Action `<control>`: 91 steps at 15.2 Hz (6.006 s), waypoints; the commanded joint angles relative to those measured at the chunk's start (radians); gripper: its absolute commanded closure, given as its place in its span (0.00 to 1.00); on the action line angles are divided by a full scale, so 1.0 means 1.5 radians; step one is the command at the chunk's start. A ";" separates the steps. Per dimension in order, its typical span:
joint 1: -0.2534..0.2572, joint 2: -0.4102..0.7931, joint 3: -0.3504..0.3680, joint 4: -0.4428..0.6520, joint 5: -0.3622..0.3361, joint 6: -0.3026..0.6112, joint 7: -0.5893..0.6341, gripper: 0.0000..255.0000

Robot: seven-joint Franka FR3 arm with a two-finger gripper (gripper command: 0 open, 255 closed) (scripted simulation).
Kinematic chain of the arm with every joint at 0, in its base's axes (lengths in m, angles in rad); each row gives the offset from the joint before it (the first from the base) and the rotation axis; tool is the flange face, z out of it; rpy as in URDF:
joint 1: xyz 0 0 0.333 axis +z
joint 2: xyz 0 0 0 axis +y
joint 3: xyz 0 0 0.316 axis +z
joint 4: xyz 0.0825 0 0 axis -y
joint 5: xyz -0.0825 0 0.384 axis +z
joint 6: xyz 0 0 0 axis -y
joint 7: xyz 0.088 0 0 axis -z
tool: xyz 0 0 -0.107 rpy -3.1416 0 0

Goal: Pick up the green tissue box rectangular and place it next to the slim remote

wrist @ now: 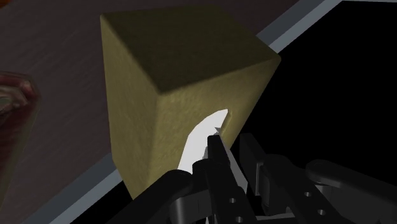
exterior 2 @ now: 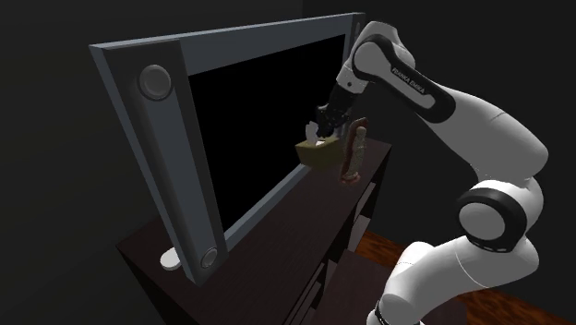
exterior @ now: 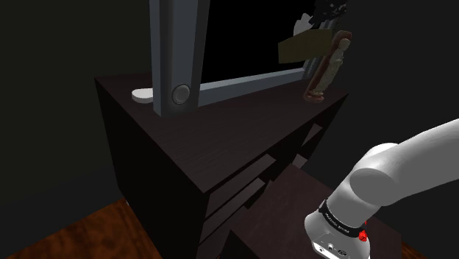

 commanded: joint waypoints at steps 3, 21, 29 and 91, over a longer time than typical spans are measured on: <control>0.005 0.027 -0.007 0.066 0.007 -0.040 0.006 1.00; 0.038 -0.053 0.199 0.006 0.025 -0.002 0.242 1.00; 0.055 -0.046 0.317 0.014 0.040 0.031 0.371 1.00; 0.018 -0.226 0.410 -0.404 0.133 0.275 0.318 0.00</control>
